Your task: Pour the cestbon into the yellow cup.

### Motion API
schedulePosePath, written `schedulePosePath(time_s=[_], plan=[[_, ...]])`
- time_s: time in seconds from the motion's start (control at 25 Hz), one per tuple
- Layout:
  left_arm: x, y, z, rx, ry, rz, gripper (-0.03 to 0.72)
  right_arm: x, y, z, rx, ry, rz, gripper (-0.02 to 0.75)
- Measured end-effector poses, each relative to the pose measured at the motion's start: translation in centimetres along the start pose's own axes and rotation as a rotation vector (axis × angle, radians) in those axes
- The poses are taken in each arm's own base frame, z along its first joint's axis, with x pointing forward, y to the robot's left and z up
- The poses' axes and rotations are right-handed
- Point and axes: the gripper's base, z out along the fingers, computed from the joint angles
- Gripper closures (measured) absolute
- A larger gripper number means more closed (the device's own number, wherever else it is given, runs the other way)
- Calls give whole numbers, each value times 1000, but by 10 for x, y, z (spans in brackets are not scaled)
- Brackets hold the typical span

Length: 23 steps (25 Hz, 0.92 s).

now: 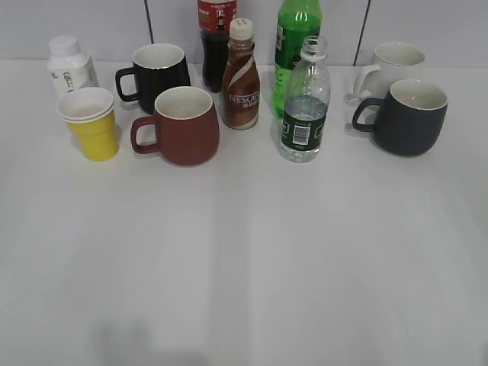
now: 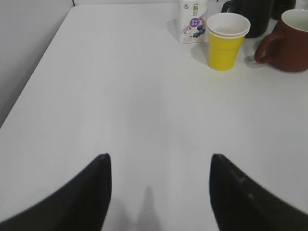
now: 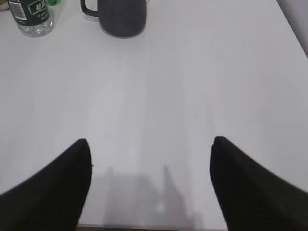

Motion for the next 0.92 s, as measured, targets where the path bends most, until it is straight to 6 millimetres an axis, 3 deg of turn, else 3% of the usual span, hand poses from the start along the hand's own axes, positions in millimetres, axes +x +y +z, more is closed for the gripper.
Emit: schedulePosePath(time_s=[0.92], plan=[[0,0,0,-4,0,-2,225,0,0,0,1,0,0,164]])
